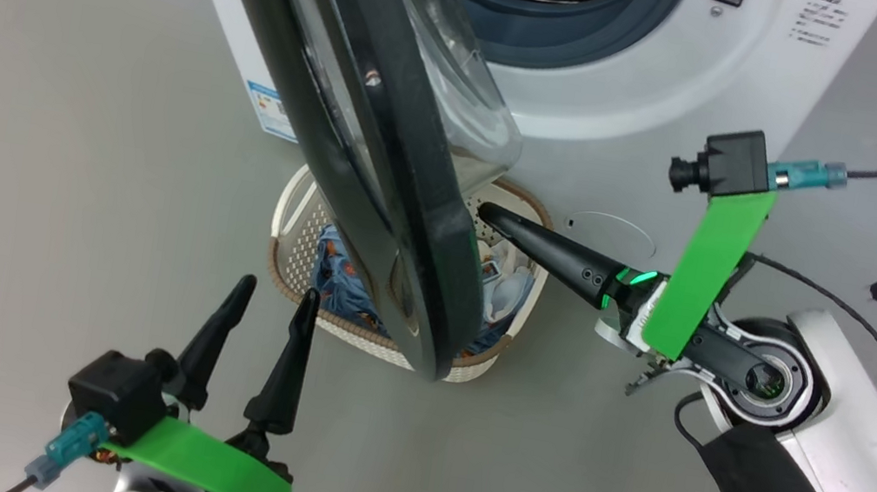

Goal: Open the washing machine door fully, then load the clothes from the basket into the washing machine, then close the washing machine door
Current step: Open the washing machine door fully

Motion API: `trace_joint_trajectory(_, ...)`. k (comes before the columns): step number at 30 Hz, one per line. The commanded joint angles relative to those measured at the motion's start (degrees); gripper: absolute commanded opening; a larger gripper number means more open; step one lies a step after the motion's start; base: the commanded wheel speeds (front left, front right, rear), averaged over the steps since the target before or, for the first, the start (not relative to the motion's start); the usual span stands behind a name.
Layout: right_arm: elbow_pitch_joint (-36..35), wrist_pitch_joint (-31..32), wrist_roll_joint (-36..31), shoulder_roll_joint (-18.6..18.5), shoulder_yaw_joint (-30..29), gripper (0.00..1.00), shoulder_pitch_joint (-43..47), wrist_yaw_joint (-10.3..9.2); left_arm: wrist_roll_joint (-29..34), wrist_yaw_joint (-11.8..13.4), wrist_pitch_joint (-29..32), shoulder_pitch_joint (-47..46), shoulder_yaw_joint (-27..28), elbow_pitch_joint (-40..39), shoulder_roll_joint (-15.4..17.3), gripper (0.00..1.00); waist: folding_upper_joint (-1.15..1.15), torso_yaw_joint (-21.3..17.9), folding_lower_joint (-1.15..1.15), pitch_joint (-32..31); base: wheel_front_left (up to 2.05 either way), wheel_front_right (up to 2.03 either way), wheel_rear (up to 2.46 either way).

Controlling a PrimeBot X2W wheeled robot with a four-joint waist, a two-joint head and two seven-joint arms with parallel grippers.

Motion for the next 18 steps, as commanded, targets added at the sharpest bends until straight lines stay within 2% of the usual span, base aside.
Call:
trace_joint_trajectory(1,-1.21,-0.98,-0.9,0.44,0.03,0.45,1.29,0.1,0.67,-0.31,-0.36,0.16,2.14,-0.78,0.96,1.0,0.0,-0.9,0.0,-0.74,0.0,0.0,0.0)
trace_joint_trajectory(2,-1.29,-1.55,-1.3,0.0,0.1,0.68,1.68,0.1,0.77,-0.32,-0.36,0.17,2.27,-0.62,0.96,1.0,0.0,-1.23,0.0,-0.89,0.0,0.0,0.0)
trace_joint_trajectory(3,-1.45,-2.31,-1.67,-0.46,0.09,1.0,2.16,0.1,0.87,-0.33,-0.36,0.16,2.46,-0.46,0.96,1.0,0.0,-1.55,0.0,-1.04,0.0,0.0,0.0)
trace_joint_trajectory(18,-0.46,-15.48,-2.05,-7.15,-2.07,1.0,16.13,0.1,2.0,-0.4,-0.36,2.31,5.75,1.82,0.96,1.0,0.0,-6.96,0.0,-4.87,0.0,0.0,0.0)
